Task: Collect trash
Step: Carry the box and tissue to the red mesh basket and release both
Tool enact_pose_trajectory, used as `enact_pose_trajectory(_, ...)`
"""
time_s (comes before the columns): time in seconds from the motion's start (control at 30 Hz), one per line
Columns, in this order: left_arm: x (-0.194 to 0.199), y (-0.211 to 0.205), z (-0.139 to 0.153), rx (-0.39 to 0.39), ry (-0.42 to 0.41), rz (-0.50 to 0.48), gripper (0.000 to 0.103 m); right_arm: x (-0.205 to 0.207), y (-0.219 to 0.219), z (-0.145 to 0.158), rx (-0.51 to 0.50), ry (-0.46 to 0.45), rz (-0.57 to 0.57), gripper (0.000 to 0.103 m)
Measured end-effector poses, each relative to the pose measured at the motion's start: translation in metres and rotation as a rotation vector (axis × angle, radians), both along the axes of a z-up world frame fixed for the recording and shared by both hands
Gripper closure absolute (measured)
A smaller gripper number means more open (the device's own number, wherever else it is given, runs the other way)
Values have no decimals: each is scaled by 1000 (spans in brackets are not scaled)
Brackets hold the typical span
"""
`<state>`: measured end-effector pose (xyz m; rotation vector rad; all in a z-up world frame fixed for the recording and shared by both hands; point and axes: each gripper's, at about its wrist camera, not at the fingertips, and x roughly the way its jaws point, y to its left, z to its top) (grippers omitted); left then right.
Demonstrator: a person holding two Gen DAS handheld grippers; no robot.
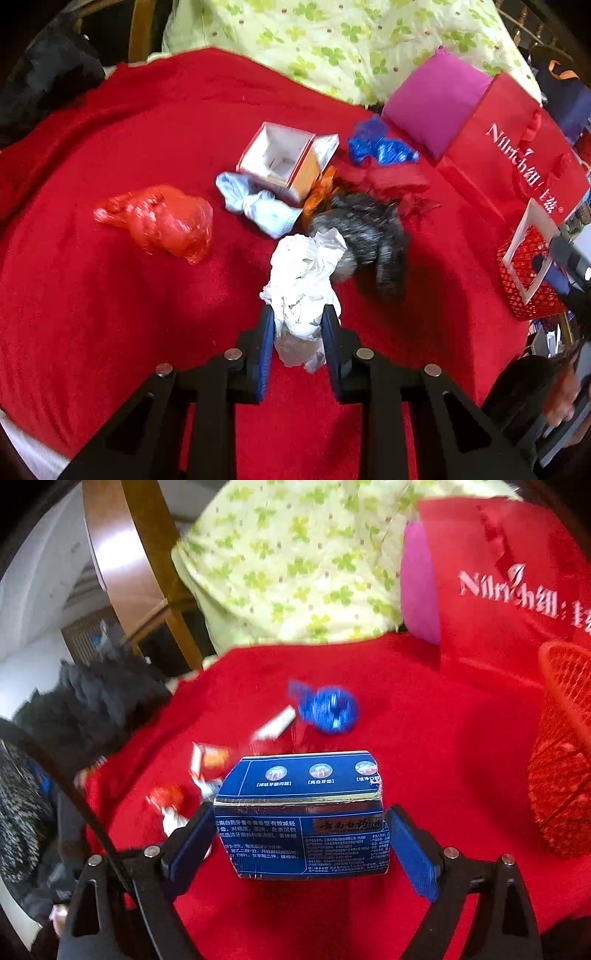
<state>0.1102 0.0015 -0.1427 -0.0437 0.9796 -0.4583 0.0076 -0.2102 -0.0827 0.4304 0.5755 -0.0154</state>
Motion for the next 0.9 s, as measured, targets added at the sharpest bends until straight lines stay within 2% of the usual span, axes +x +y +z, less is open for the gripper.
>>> enact_pose_trajectory(0.13,-19,-16,39,2,-89,-39,76,-31,-24,32,24,-91,-52,11)
enact_pose_trajectory(0.3,-45,-66,98,-7,-202,-178,76,-73,-72,69,40,-188,-162,11)
enact_pose_trajectory(0.4,-59,-119,126,-26,-247,-311,76,-97,-106,81,50,-214,-232,10)
enact_pose_trajectory(0.57,-77,-215,153,-68,-260,-506,75,-139,-175,82,130,-239,-354,10)
enact_pose_trajectory(0.73,-85,-303,161,-90,-259,-610,74,-164,-233,65,231,-227,-440,9)
enact_pose_trajectory(0.83,-83,-344,146,-58,-249,-643,65,-170,-254,49,289,-201,-445,9)
enact_pose_trajectory(0.9,-79,-366,129,-26,-227,-656,44,-171,-266,37,329,-186,-436,9)
